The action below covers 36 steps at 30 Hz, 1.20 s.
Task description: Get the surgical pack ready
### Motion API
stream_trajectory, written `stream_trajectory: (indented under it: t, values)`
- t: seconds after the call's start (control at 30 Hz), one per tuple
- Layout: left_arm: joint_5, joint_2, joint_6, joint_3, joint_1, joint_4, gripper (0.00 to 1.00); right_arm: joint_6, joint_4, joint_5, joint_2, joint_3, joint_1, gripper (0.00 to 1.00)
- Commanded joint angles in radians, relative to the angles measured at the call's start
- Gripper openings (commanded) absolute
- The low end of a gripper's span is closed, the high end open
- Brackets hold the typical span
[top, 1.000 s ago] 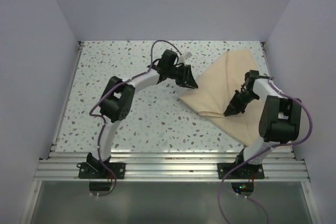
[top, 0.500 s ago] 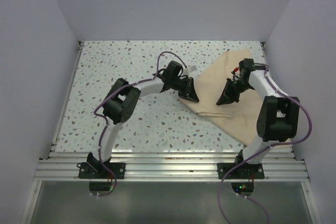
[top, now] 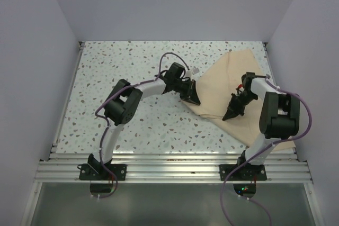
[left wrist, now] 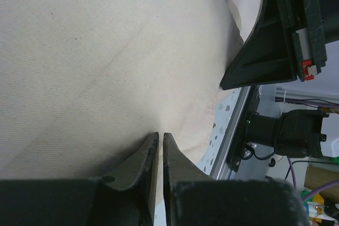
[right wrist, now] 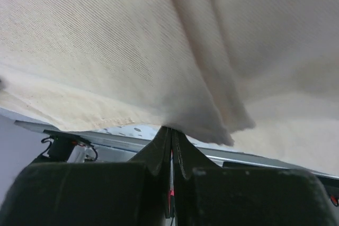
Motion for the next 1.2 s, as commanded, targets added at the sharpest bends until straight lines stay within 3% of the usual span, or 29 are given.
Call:
stream_trajectory:
  t: [0.0,0.17,0.43,0.57,0.7,0.83,1.0,1.1,1.17]
  values:
    - [-0.04,0.003,0.089,0.047,-0.006,-0.088,0.11,-0.016,-0.044,0.145,-0.086,-0.007,-0.05,0.0]
    - [-0.085,-0.012,0.152,0.128,-0.006,-0.194,0.12,-0.02,-0.075,0.16,-0.1,0.047,-0.07,0.0]
    - [-0.056,-0.054,0.109,0.154,0.0,-0.169,0.15,0.006,-0.027,0.053,-0.095,0.08,-0.054,0.01]
    - [0.001,-0.042,0.056,0.086,0.002,-0.09,0.12,0.009,0.0,0.04,-0.074,0.041,-0.052,0.01]
    - [-0.026,-0.031,0.039,0.039,0.018,-0.079,0.08,-0.005,0.025,0.104,-0.029,0.001,-0.072,0.0]
    - [-0.102,-0.038,0.094,0.091,0.054,-0.158,0.08,-0.017,-0.003,0.193,-0.046,0.047,-0.098,0.01]
    - [-0.214,-0.107,0.19,0.112,0.077,-0.267,0.1,0.081,-0.049,0.355,-0.121,0.136,-0.149,0.17]
    - [-0.225,-0.144,0.223,0.087,0.097,-0.284,0.11,0.144,-0.078,0.474,-0.147,0.137,-0.216,0.32]
    - [-0.203,-0.176,0.223,0.038,0.117,-0.266,0.13,0.173,-0.102,0.523,-0.149,0.125,-0.283,0.34]
